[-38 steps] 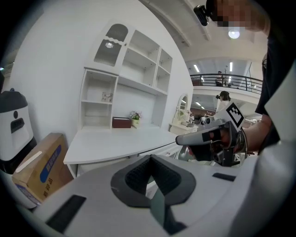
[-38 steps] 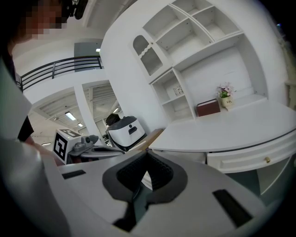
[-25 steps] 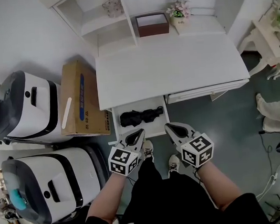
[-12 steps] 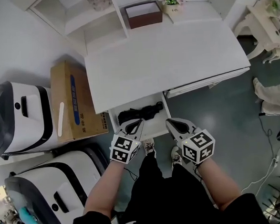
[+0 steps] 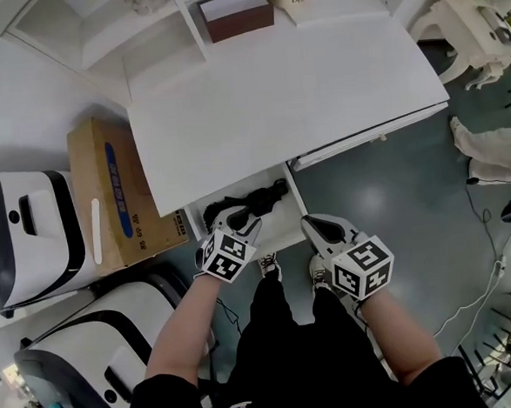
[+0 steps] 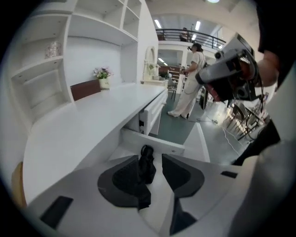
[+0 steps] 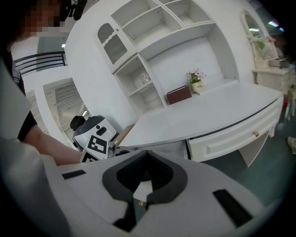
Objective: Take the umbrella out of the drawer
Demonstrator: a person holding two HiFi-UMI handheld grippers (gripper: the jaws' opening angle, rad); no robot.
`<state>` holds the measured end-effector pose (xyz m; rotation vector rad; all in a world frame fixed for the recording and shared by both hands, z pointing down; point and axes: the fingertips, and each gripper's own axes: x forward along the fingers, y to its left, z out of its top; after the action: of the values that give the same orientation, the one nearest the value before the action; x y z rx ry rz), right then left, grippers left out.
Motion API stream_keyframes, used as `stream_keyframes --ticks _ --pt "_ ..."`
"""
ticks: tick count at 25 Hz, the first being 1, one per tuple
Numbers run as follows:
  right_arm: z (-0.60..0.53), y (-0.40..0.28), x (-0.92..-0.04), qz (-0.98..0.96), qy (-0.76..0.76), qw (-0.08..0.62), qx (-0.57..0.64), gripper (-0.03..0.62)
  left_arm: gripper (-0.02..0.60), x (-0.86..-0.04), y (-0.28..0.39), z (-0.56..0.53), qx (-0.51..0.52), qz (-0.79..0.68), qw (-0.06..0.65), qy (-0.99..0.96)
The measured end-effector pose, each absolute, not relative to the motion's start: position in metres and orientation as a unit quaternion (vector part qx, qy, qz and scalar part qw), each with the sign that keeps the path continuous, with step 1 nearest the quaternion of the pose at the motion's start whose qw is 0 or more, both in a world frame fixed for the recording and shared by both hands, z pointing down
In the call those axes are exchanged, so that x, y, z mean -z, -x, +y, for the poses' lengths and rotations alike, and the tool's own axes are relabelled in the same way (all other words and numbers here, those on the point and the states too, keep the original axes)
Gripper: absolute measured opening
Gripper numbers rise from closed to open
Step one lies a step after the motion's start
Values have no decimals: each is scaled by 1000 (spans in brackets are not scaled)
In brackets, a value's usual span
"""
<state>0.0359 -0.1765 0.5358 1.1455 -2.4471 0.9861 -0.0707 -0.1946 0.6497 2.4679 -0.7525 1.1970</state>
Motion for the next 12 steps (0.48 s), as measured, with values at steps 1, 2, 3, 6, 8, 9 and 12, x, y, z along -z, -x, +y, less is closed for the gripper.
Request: stream_keyframes --ticks 1,2,3,6,8,9,12 --pt "-177 -36 -538 -841 -397 133 -342 2 156 -657 71 -194 -431 -250 139 -856" --pt "-177 -37 -540 -840 -399 133 -344 2 160 -664 71 -194 -442 -240 135 -854" --pt "-178 -38 -542 -838 -401 134 -346 2 164 -671 71 -194 -449 -233 136 -852" --pt "-180 -40 -547 -833 -406 137 -352 2 179 -689 72 -197 -466 -217 141 -846" --pt "-182 -40 -551 -830 -408 138 -355 2 188 -701 75 -201 -478 -210 141 -841" --pt "-182 -40 -553 -828 -409 139 -356 2 193 -707 77 -203 -485 -207 140 -838" --pt "-183 -41 -560 -825 -410 143 -362 2 211 -724 82 -206 -507 -197 137 -828"
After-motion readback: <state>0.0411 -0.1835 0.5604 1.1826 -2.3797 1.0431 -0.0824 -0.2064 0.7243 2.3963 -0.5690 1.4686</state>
